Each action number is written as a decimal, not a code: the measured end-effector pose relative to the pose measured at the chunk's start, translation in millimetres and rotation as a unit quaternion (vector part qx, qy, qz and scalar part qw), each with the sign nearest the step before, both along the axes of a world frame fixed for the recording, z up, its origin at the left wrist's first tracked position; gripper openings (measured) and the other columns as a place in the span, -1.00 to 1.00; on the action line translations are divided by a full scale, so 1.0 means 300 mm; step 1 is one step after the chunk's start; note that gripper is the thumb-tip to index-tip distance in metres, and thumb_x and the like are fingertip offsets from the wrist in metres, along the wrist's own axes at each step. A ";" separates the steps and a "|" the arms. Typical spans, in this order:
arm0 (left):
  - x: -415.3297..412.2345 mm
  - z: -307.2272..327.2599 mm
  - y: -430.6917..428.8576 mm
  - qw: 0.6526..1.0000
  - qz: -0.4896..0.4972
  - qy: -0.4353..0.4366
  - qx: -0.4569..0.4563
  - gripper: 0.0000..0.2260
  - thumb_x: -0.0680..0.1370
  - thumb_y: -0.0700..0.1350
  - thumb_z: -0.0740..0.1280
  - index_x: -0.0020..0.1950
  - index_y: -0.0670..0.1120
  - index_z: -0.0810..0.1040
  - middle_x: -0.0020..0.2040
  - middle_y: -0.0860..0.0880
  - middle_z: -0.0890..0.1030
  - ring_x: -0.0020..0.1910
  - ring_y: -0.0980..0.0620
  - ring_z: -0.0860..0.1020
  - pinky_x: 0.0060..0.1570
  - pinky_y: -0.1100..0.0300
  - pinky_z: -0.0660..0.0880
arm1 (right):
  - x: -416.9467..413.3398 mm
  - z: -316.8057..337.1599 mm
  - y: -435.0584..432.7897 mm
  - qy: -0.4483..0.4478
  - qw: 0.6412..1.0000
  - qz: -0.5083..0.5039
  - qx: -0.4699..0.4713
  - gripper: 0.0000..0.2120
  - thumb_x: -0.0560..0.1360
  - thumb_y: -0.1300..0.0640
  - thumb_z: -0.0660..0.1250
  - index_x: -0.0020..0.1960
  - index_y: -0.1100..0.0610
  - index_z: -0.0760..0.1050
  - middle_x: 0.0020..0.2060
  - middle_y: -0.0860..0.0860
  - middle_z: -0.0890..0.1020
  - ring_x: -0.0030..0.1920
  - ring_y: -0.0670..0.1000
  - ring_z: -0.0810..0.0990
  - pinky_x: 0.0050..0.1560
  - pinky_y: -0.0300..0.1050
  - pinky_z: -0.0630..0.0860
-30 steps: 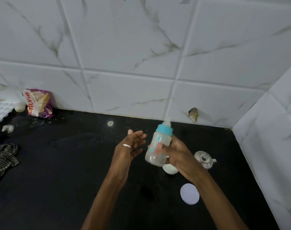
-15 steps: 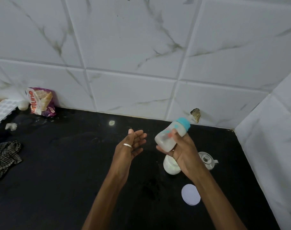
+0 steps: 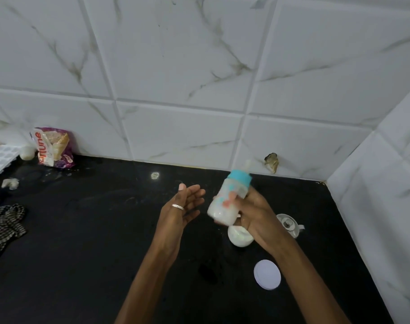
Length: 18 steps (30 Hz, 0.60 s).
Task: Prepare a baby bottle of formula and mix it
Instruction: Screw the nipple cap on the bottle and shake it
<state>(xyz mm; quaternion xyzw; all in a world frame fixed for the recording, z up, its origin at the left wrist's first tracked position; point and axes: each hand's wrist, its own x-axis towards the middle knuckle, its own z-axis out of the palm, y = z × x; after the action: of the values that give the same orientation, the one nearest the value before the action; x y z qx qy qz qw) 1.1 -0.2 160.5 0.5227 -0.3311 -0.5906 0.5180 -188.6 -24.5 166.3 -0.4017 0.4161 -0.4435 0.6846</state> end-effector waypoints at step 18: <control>-0.002 0.008 0.004 1.000 0.000 0.001 0.002 -0.45 0.49 0.29 0.17 0.28 -0.02 0.61 0.18 0.00 0.73 0.23 0.00 0.66 0.32 -0.02 0.52 | 0.007 -0.025 0.010 0.075 0.996 0.024 -0.032 -0.52 0.43 0.06 0.46 0.32 0.03 0.47 0.14 0.12 0.66 0.14 0.08 0.69 -0.03 0.02 0.66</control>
<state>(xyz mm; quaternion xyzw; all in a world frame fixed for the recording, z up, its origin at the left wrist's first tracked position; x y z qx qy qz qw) 0.5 0.9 163.0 0.5233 -0.3294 -0.5920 0.5170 -186.5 -21.6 158.9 -0.4655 0.4425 -0.4083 0.6487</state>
